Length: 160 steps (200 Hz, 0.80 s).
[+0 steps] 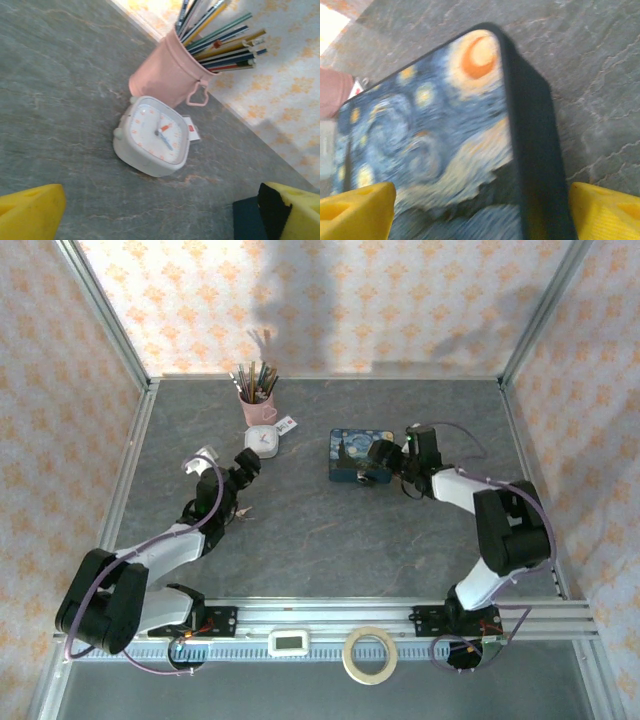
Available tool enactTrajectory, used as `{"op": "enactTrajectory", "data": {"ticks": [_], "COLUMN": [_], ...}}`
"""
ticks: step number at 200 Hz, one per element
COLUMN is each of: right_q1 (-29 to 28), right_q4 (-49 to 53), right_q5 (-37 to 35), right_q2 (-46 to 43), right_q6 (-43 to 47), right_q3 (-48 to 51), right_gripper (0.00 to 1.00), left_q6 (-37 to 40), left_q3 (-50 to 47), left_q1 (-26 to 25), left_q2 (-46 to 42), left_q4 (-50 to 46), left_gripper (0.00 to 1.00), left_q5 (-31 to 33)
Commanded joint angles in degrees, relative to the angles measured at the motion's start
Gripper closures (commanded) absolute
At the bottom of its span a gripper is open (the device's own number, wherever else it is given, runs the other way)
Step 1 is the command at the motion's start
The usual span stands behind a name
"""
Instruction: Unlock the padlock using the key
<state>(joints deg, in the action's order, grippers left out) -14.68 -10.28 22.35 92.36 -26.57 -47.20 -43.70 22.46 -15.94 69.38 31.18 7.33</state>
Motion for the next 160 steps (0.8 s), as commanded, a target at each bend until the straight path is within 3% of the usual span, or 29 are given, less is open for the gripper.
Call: {"op": "enactTrajectory", "data": {"ticks": [1, 25, 76, 160], "right_q1": [-0.76, -3.61, -13.65, -15.91], "right_q4": [2.66, 8.89, 14.76, 7.94], "right_q5": [-6.21, -12.33, -12.41, -15.42], "right_q2": [-6.88, -11.25, -13.71, -0.46], "right_q6": [2.53, 7.89, 8.02, 17.99], "right_q3": [0.04, 0.9, 3.97, -1.76], "right_gripper": [0.1, 0.1, 0.1, 0.13], "left_q6": [-1.19, -2.44, -2.59, -4.79], "left_q3": [1.18, -0.51, -0.68, -3.24], "left_q1": [2.82, 5.8, 6.09, 6.1], "left_q2": [-1.49, -2.48, -4.74, -8.29], "left_q4": [-6.77, -7.39, -7.08, -4.55], "left_gripper": [0.01, 0.01, 0.01, 0.02], "left_q5": [1.77, -0.88, 1.15, 1.58]}}
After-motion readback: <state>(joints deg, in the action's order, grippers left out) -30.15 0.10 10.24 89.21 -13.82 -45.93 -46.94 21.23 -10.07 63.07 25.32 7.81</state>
